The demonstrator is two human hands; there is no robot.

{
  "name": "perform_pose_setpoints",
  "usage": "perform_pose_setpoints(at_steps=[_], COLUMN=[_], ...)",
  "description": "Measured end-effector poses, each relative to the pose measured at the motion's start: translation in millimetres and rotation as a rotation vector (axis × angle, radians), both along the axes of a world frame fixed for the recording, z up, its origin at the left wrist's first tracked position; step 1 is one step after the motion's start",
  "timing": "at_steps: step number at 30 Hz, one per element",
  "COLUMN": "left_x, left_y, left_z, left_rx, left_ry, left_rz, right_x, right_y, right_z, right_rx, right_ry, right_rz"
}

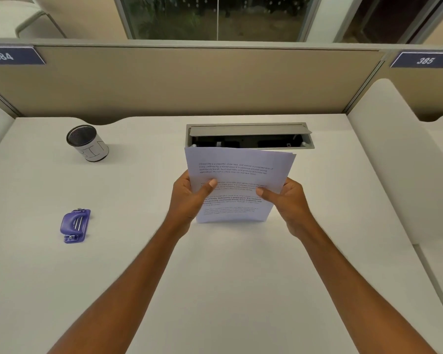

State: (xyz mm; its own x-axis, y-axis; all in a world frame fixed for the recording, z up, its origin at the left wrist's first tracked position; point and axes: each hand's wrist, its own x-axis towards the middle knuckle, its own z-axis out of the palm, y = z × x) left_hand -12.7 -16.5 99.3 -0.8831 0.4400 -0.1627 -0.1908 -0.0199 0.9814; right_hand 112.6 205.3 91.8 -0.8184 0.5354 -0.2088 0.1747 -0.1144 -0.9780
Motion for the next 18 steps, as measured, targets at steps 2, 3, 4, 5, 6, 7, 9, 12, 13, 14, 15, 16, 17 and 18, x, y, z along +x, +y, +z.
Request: perform_pose_setpoints(at_steps=[2,3,4,5,6,7,9,12,13,14,15,16,17,18], left_x=[3,4,5,5,5,5,5,7,8,8,8,7,7,6], left_y=[2,2,3,3,3,3,2,2,3,3,3,3,3,2], left_z=[-3,-3,-3,-3,-4,-4,-7,-12,-12,-12,-11,-9,-8,-7], left_rx=[-0.011,-0.015,-0.018,-0.022,-0.026,-0.031,-0.039,-0.053,-0.057,-0.06,-0.059,-0.055,-0.053,-0.054], left_ry=[-0.016,-0.016,-0.011,-0.002,0.009,0.016,0.017,-0.013,-0.019,-0.021,-0.021,-0.019,-0.015,-0.013], left_rz=[0.007,0.012,0.017,0.022,0.027,0.033,0.039,0.034,0.034,0.036,0.041,0.045,0.045,0.043], right_x=[-1,-1,-1,-2,-2,-2,-2,-3,-4,-5,-5,-6,-7,-7], right_y=[-3,-3,-4,-4,-4,-5,-6,-12,-13,-13,-13,-13,-12,-11], right_z=[-2,-2,-2,-2,-2,-2,-5,-11,-12,-12,-11,-11,-11,-11], right_rx=[-0.017,-0.019,-0.017,-0.014,-0.014,-0.017,-0.033,-0.052,-0.053,-0.053,-0.052,-0.05,-0.048,-0.048], right_ry=[0.003,0.005,0.01,0.016,0.022,0.026,0.021,-0.009,-0.013,-0.013,-0.008,0.001,0.008,0.011], right_rz=[-0.006,-0.009,-0.01,-0.011,-0.012,-0.015,-0.025,-0.034,-0.037,-0.04,-0.041,-0.041,-0.042,-0.046])
